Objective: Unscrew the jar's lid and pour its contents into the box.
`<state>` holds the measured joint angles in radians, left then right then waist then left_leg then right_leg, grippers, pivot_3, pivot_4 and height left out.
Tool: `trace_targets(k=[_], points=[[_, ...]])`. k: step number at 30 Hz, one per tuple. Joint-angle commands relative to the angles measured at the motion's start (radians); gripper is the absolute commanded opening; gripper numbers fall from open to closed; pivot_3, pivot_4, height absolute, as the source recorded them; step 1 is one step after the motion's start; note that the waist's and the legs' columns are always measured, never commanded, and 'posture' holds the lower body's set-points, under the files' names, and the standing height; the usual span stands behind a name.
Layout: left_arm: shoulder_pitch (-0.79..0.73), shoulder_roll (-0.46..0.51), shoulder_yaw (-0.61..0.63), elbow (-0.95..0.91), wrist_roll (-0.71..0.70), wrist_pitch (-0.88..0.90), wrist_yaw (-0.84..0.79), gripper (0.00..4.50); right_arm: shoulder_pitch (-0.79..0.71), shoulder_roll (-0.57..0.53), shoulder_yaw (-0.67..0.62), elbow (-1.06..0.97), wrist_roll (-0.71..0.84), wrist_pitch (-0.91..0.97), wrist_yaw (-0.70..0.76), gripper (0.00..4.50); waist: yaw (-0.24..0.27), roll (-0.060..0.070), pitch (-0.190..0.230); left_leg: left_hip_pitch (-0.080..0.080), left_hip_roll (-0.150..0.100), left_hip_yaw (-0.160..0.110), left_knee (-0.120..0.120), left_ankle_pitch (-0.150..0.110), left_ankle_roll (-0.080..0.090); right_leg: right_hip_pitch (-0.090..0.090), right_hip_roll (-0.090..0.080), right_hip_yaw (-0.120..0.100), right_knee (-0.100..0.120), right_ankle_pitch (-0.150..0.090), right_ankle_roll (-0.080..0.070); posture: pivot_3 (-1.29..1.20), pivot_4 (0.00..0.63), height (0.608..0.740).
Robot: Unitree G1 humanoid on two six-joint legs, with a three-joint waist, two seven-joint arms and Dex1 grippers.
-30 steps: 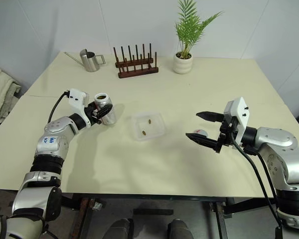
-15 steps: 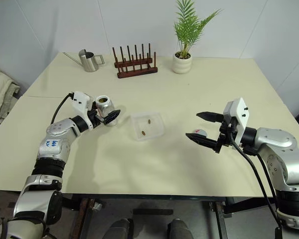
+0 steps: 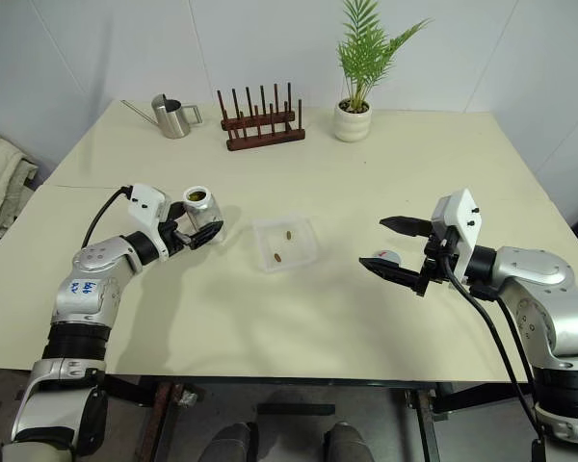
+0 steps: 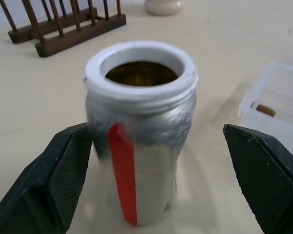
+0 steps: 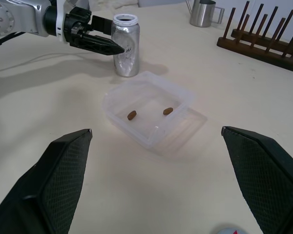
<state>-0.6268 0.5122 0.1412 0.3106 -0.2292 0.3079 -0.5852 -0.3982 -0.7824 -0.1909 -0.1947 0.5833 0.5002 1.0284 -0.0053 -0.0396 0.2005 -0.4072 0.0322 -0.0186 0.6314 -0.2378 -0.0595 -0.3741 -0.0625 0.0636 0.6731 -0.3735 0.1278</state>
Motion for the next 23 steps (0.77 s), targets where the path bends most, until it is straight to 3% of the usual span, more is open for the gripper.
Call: trace_targets(k=[1,9,16,19,23], points=[[0.021,0.030,0.028,-0.085,-0.021,0.043,-0.002,4.47,-0.007,-0.015,-0.014,-0.014,0.004,-0.020,0.012,4.50,0.000,0.000,0.000,0.000,0.000,0.000,0.000,0.000,0.000,0.000,0.000,0.000,0.000,0.000,0.000,0.00,0.150,0.740],[0.145,0.199,0.056,-0.241,-0.126,0.194,-0.206,4.47,0.007,-0.057,-0.046,-0.005,0.005,-0.014,0.046,4.50,-0.019,0.000,0.000,0.000,0.000,0.000,-0.003,0.000,0.000,0.000,0.000,0.000,-0.002,0.000,0.000,0.00,0.150,0.740],[0.184,0.407,0.140,-0.151,-0.250,0.181,-0.537,4.47,0.007,-0.131,-0.077,0.016,0.006,-0.007,0.073,4.50,-0.027,0.003,0.001,0.001,0.001,0.001,-0.005,0.000,0.000,0.000,0.000,0.000,-0.005,0.000,-0.002,0.00,0.150,0.740],[0.220,0.442,0.176,-0.064,-0.264,0.047,-0.696,4.47,0.004,-0.130,-0.087,0.011,0.012,-0.003,0.062,4.50,-0.026,0.004,0.002,0.001,0.001,0.001,-0.006,0.000,0.000,0.001,-0.001,-0.001,-0.007,0.000,-0.002,0.00,0.150,0.740],[0.138,0.438,0.220,0.160,-0.247,-0.198,-0.774,4.47,0.020,-0.132,-0.094,-0.005,0.011,-0.004,0.059,4.50,-0.024,0.004,0.002,0.000,0.002,0.001,-0.009,0.000,0.000,-0.001,0.000,-0.002,-0.009,0.000,-0.003,0.00,0.150,0.740]])
